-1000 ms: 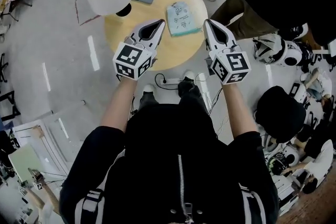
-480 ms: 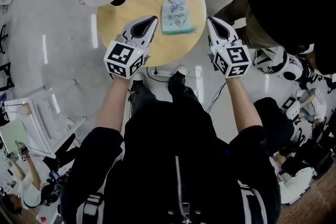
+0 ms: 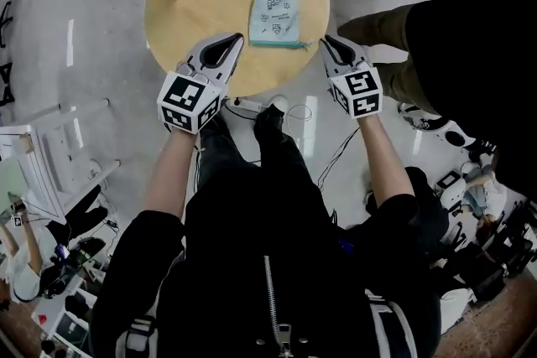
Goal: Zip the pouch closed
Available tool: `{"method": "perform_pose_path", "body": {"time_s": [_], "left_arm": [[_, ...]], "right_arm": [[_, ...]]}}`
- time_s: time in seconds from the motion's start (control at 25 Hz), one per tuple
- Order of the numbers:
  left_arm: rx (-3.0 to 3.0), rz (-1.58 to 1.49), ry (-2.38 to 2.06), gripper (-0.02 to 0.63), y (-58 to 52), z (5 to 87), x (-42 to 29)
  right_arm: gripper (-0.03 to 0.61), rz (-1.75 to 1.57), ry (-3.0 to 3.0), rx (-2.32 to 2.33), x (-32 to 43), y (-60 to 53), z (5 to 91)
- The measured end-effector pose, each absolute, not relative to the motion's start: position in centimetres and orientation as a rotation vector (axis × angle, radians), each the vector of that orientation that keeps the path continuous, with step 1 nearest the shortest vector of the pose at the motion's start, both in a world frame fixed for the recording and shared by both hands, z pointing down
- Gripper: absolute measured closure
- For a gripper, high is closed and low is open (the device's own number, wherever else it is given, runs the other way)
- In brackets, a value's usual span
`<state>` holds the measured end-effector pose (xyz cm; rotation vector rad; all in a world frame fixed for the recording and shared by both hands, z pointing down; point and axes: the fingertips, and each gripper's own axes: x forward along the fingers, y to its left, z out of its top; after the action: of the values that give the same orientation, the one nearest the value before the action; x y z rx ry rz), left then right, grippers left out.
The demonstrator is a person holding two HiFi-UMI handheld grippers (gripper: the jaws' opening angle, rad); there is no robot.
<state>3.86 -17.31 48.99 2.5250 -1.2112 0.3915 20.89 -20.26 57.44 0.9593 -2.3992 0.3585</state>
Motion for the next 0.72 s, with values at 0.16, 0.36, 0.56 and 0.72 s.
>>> {"method": "perform_pose_path", "body": {"time_s": [0.16, 0.36, 0.56, 0.72], "left_arm": [[2.482, 0.415, -1.234, 0.615, -16.3, 50.0, 3.8], [2.419, 0.451, -1.277, 0.615, -14.9, 51.6, 2.6], [2.352, 0.470, -1.335, 0.615, -13.5, 53.0, 1.0], [2.318, 0.482, -1.347, 0.615, -12.5, 54.0, 0.3]], "right_arm": [[0.516, 0.292, -2.315, 0.789, 21.4, -20.2, 61.1], [0.485, 0.179, -2.228, 0.583, 21.2, -20.4, 65.4], [0.472, 0.016, -2.118, 0.393, 21.0, -20.7, 69.0], [0.472, -0.111, -2.057, 0.285, 20.4, -20.8, 70.9]]}}
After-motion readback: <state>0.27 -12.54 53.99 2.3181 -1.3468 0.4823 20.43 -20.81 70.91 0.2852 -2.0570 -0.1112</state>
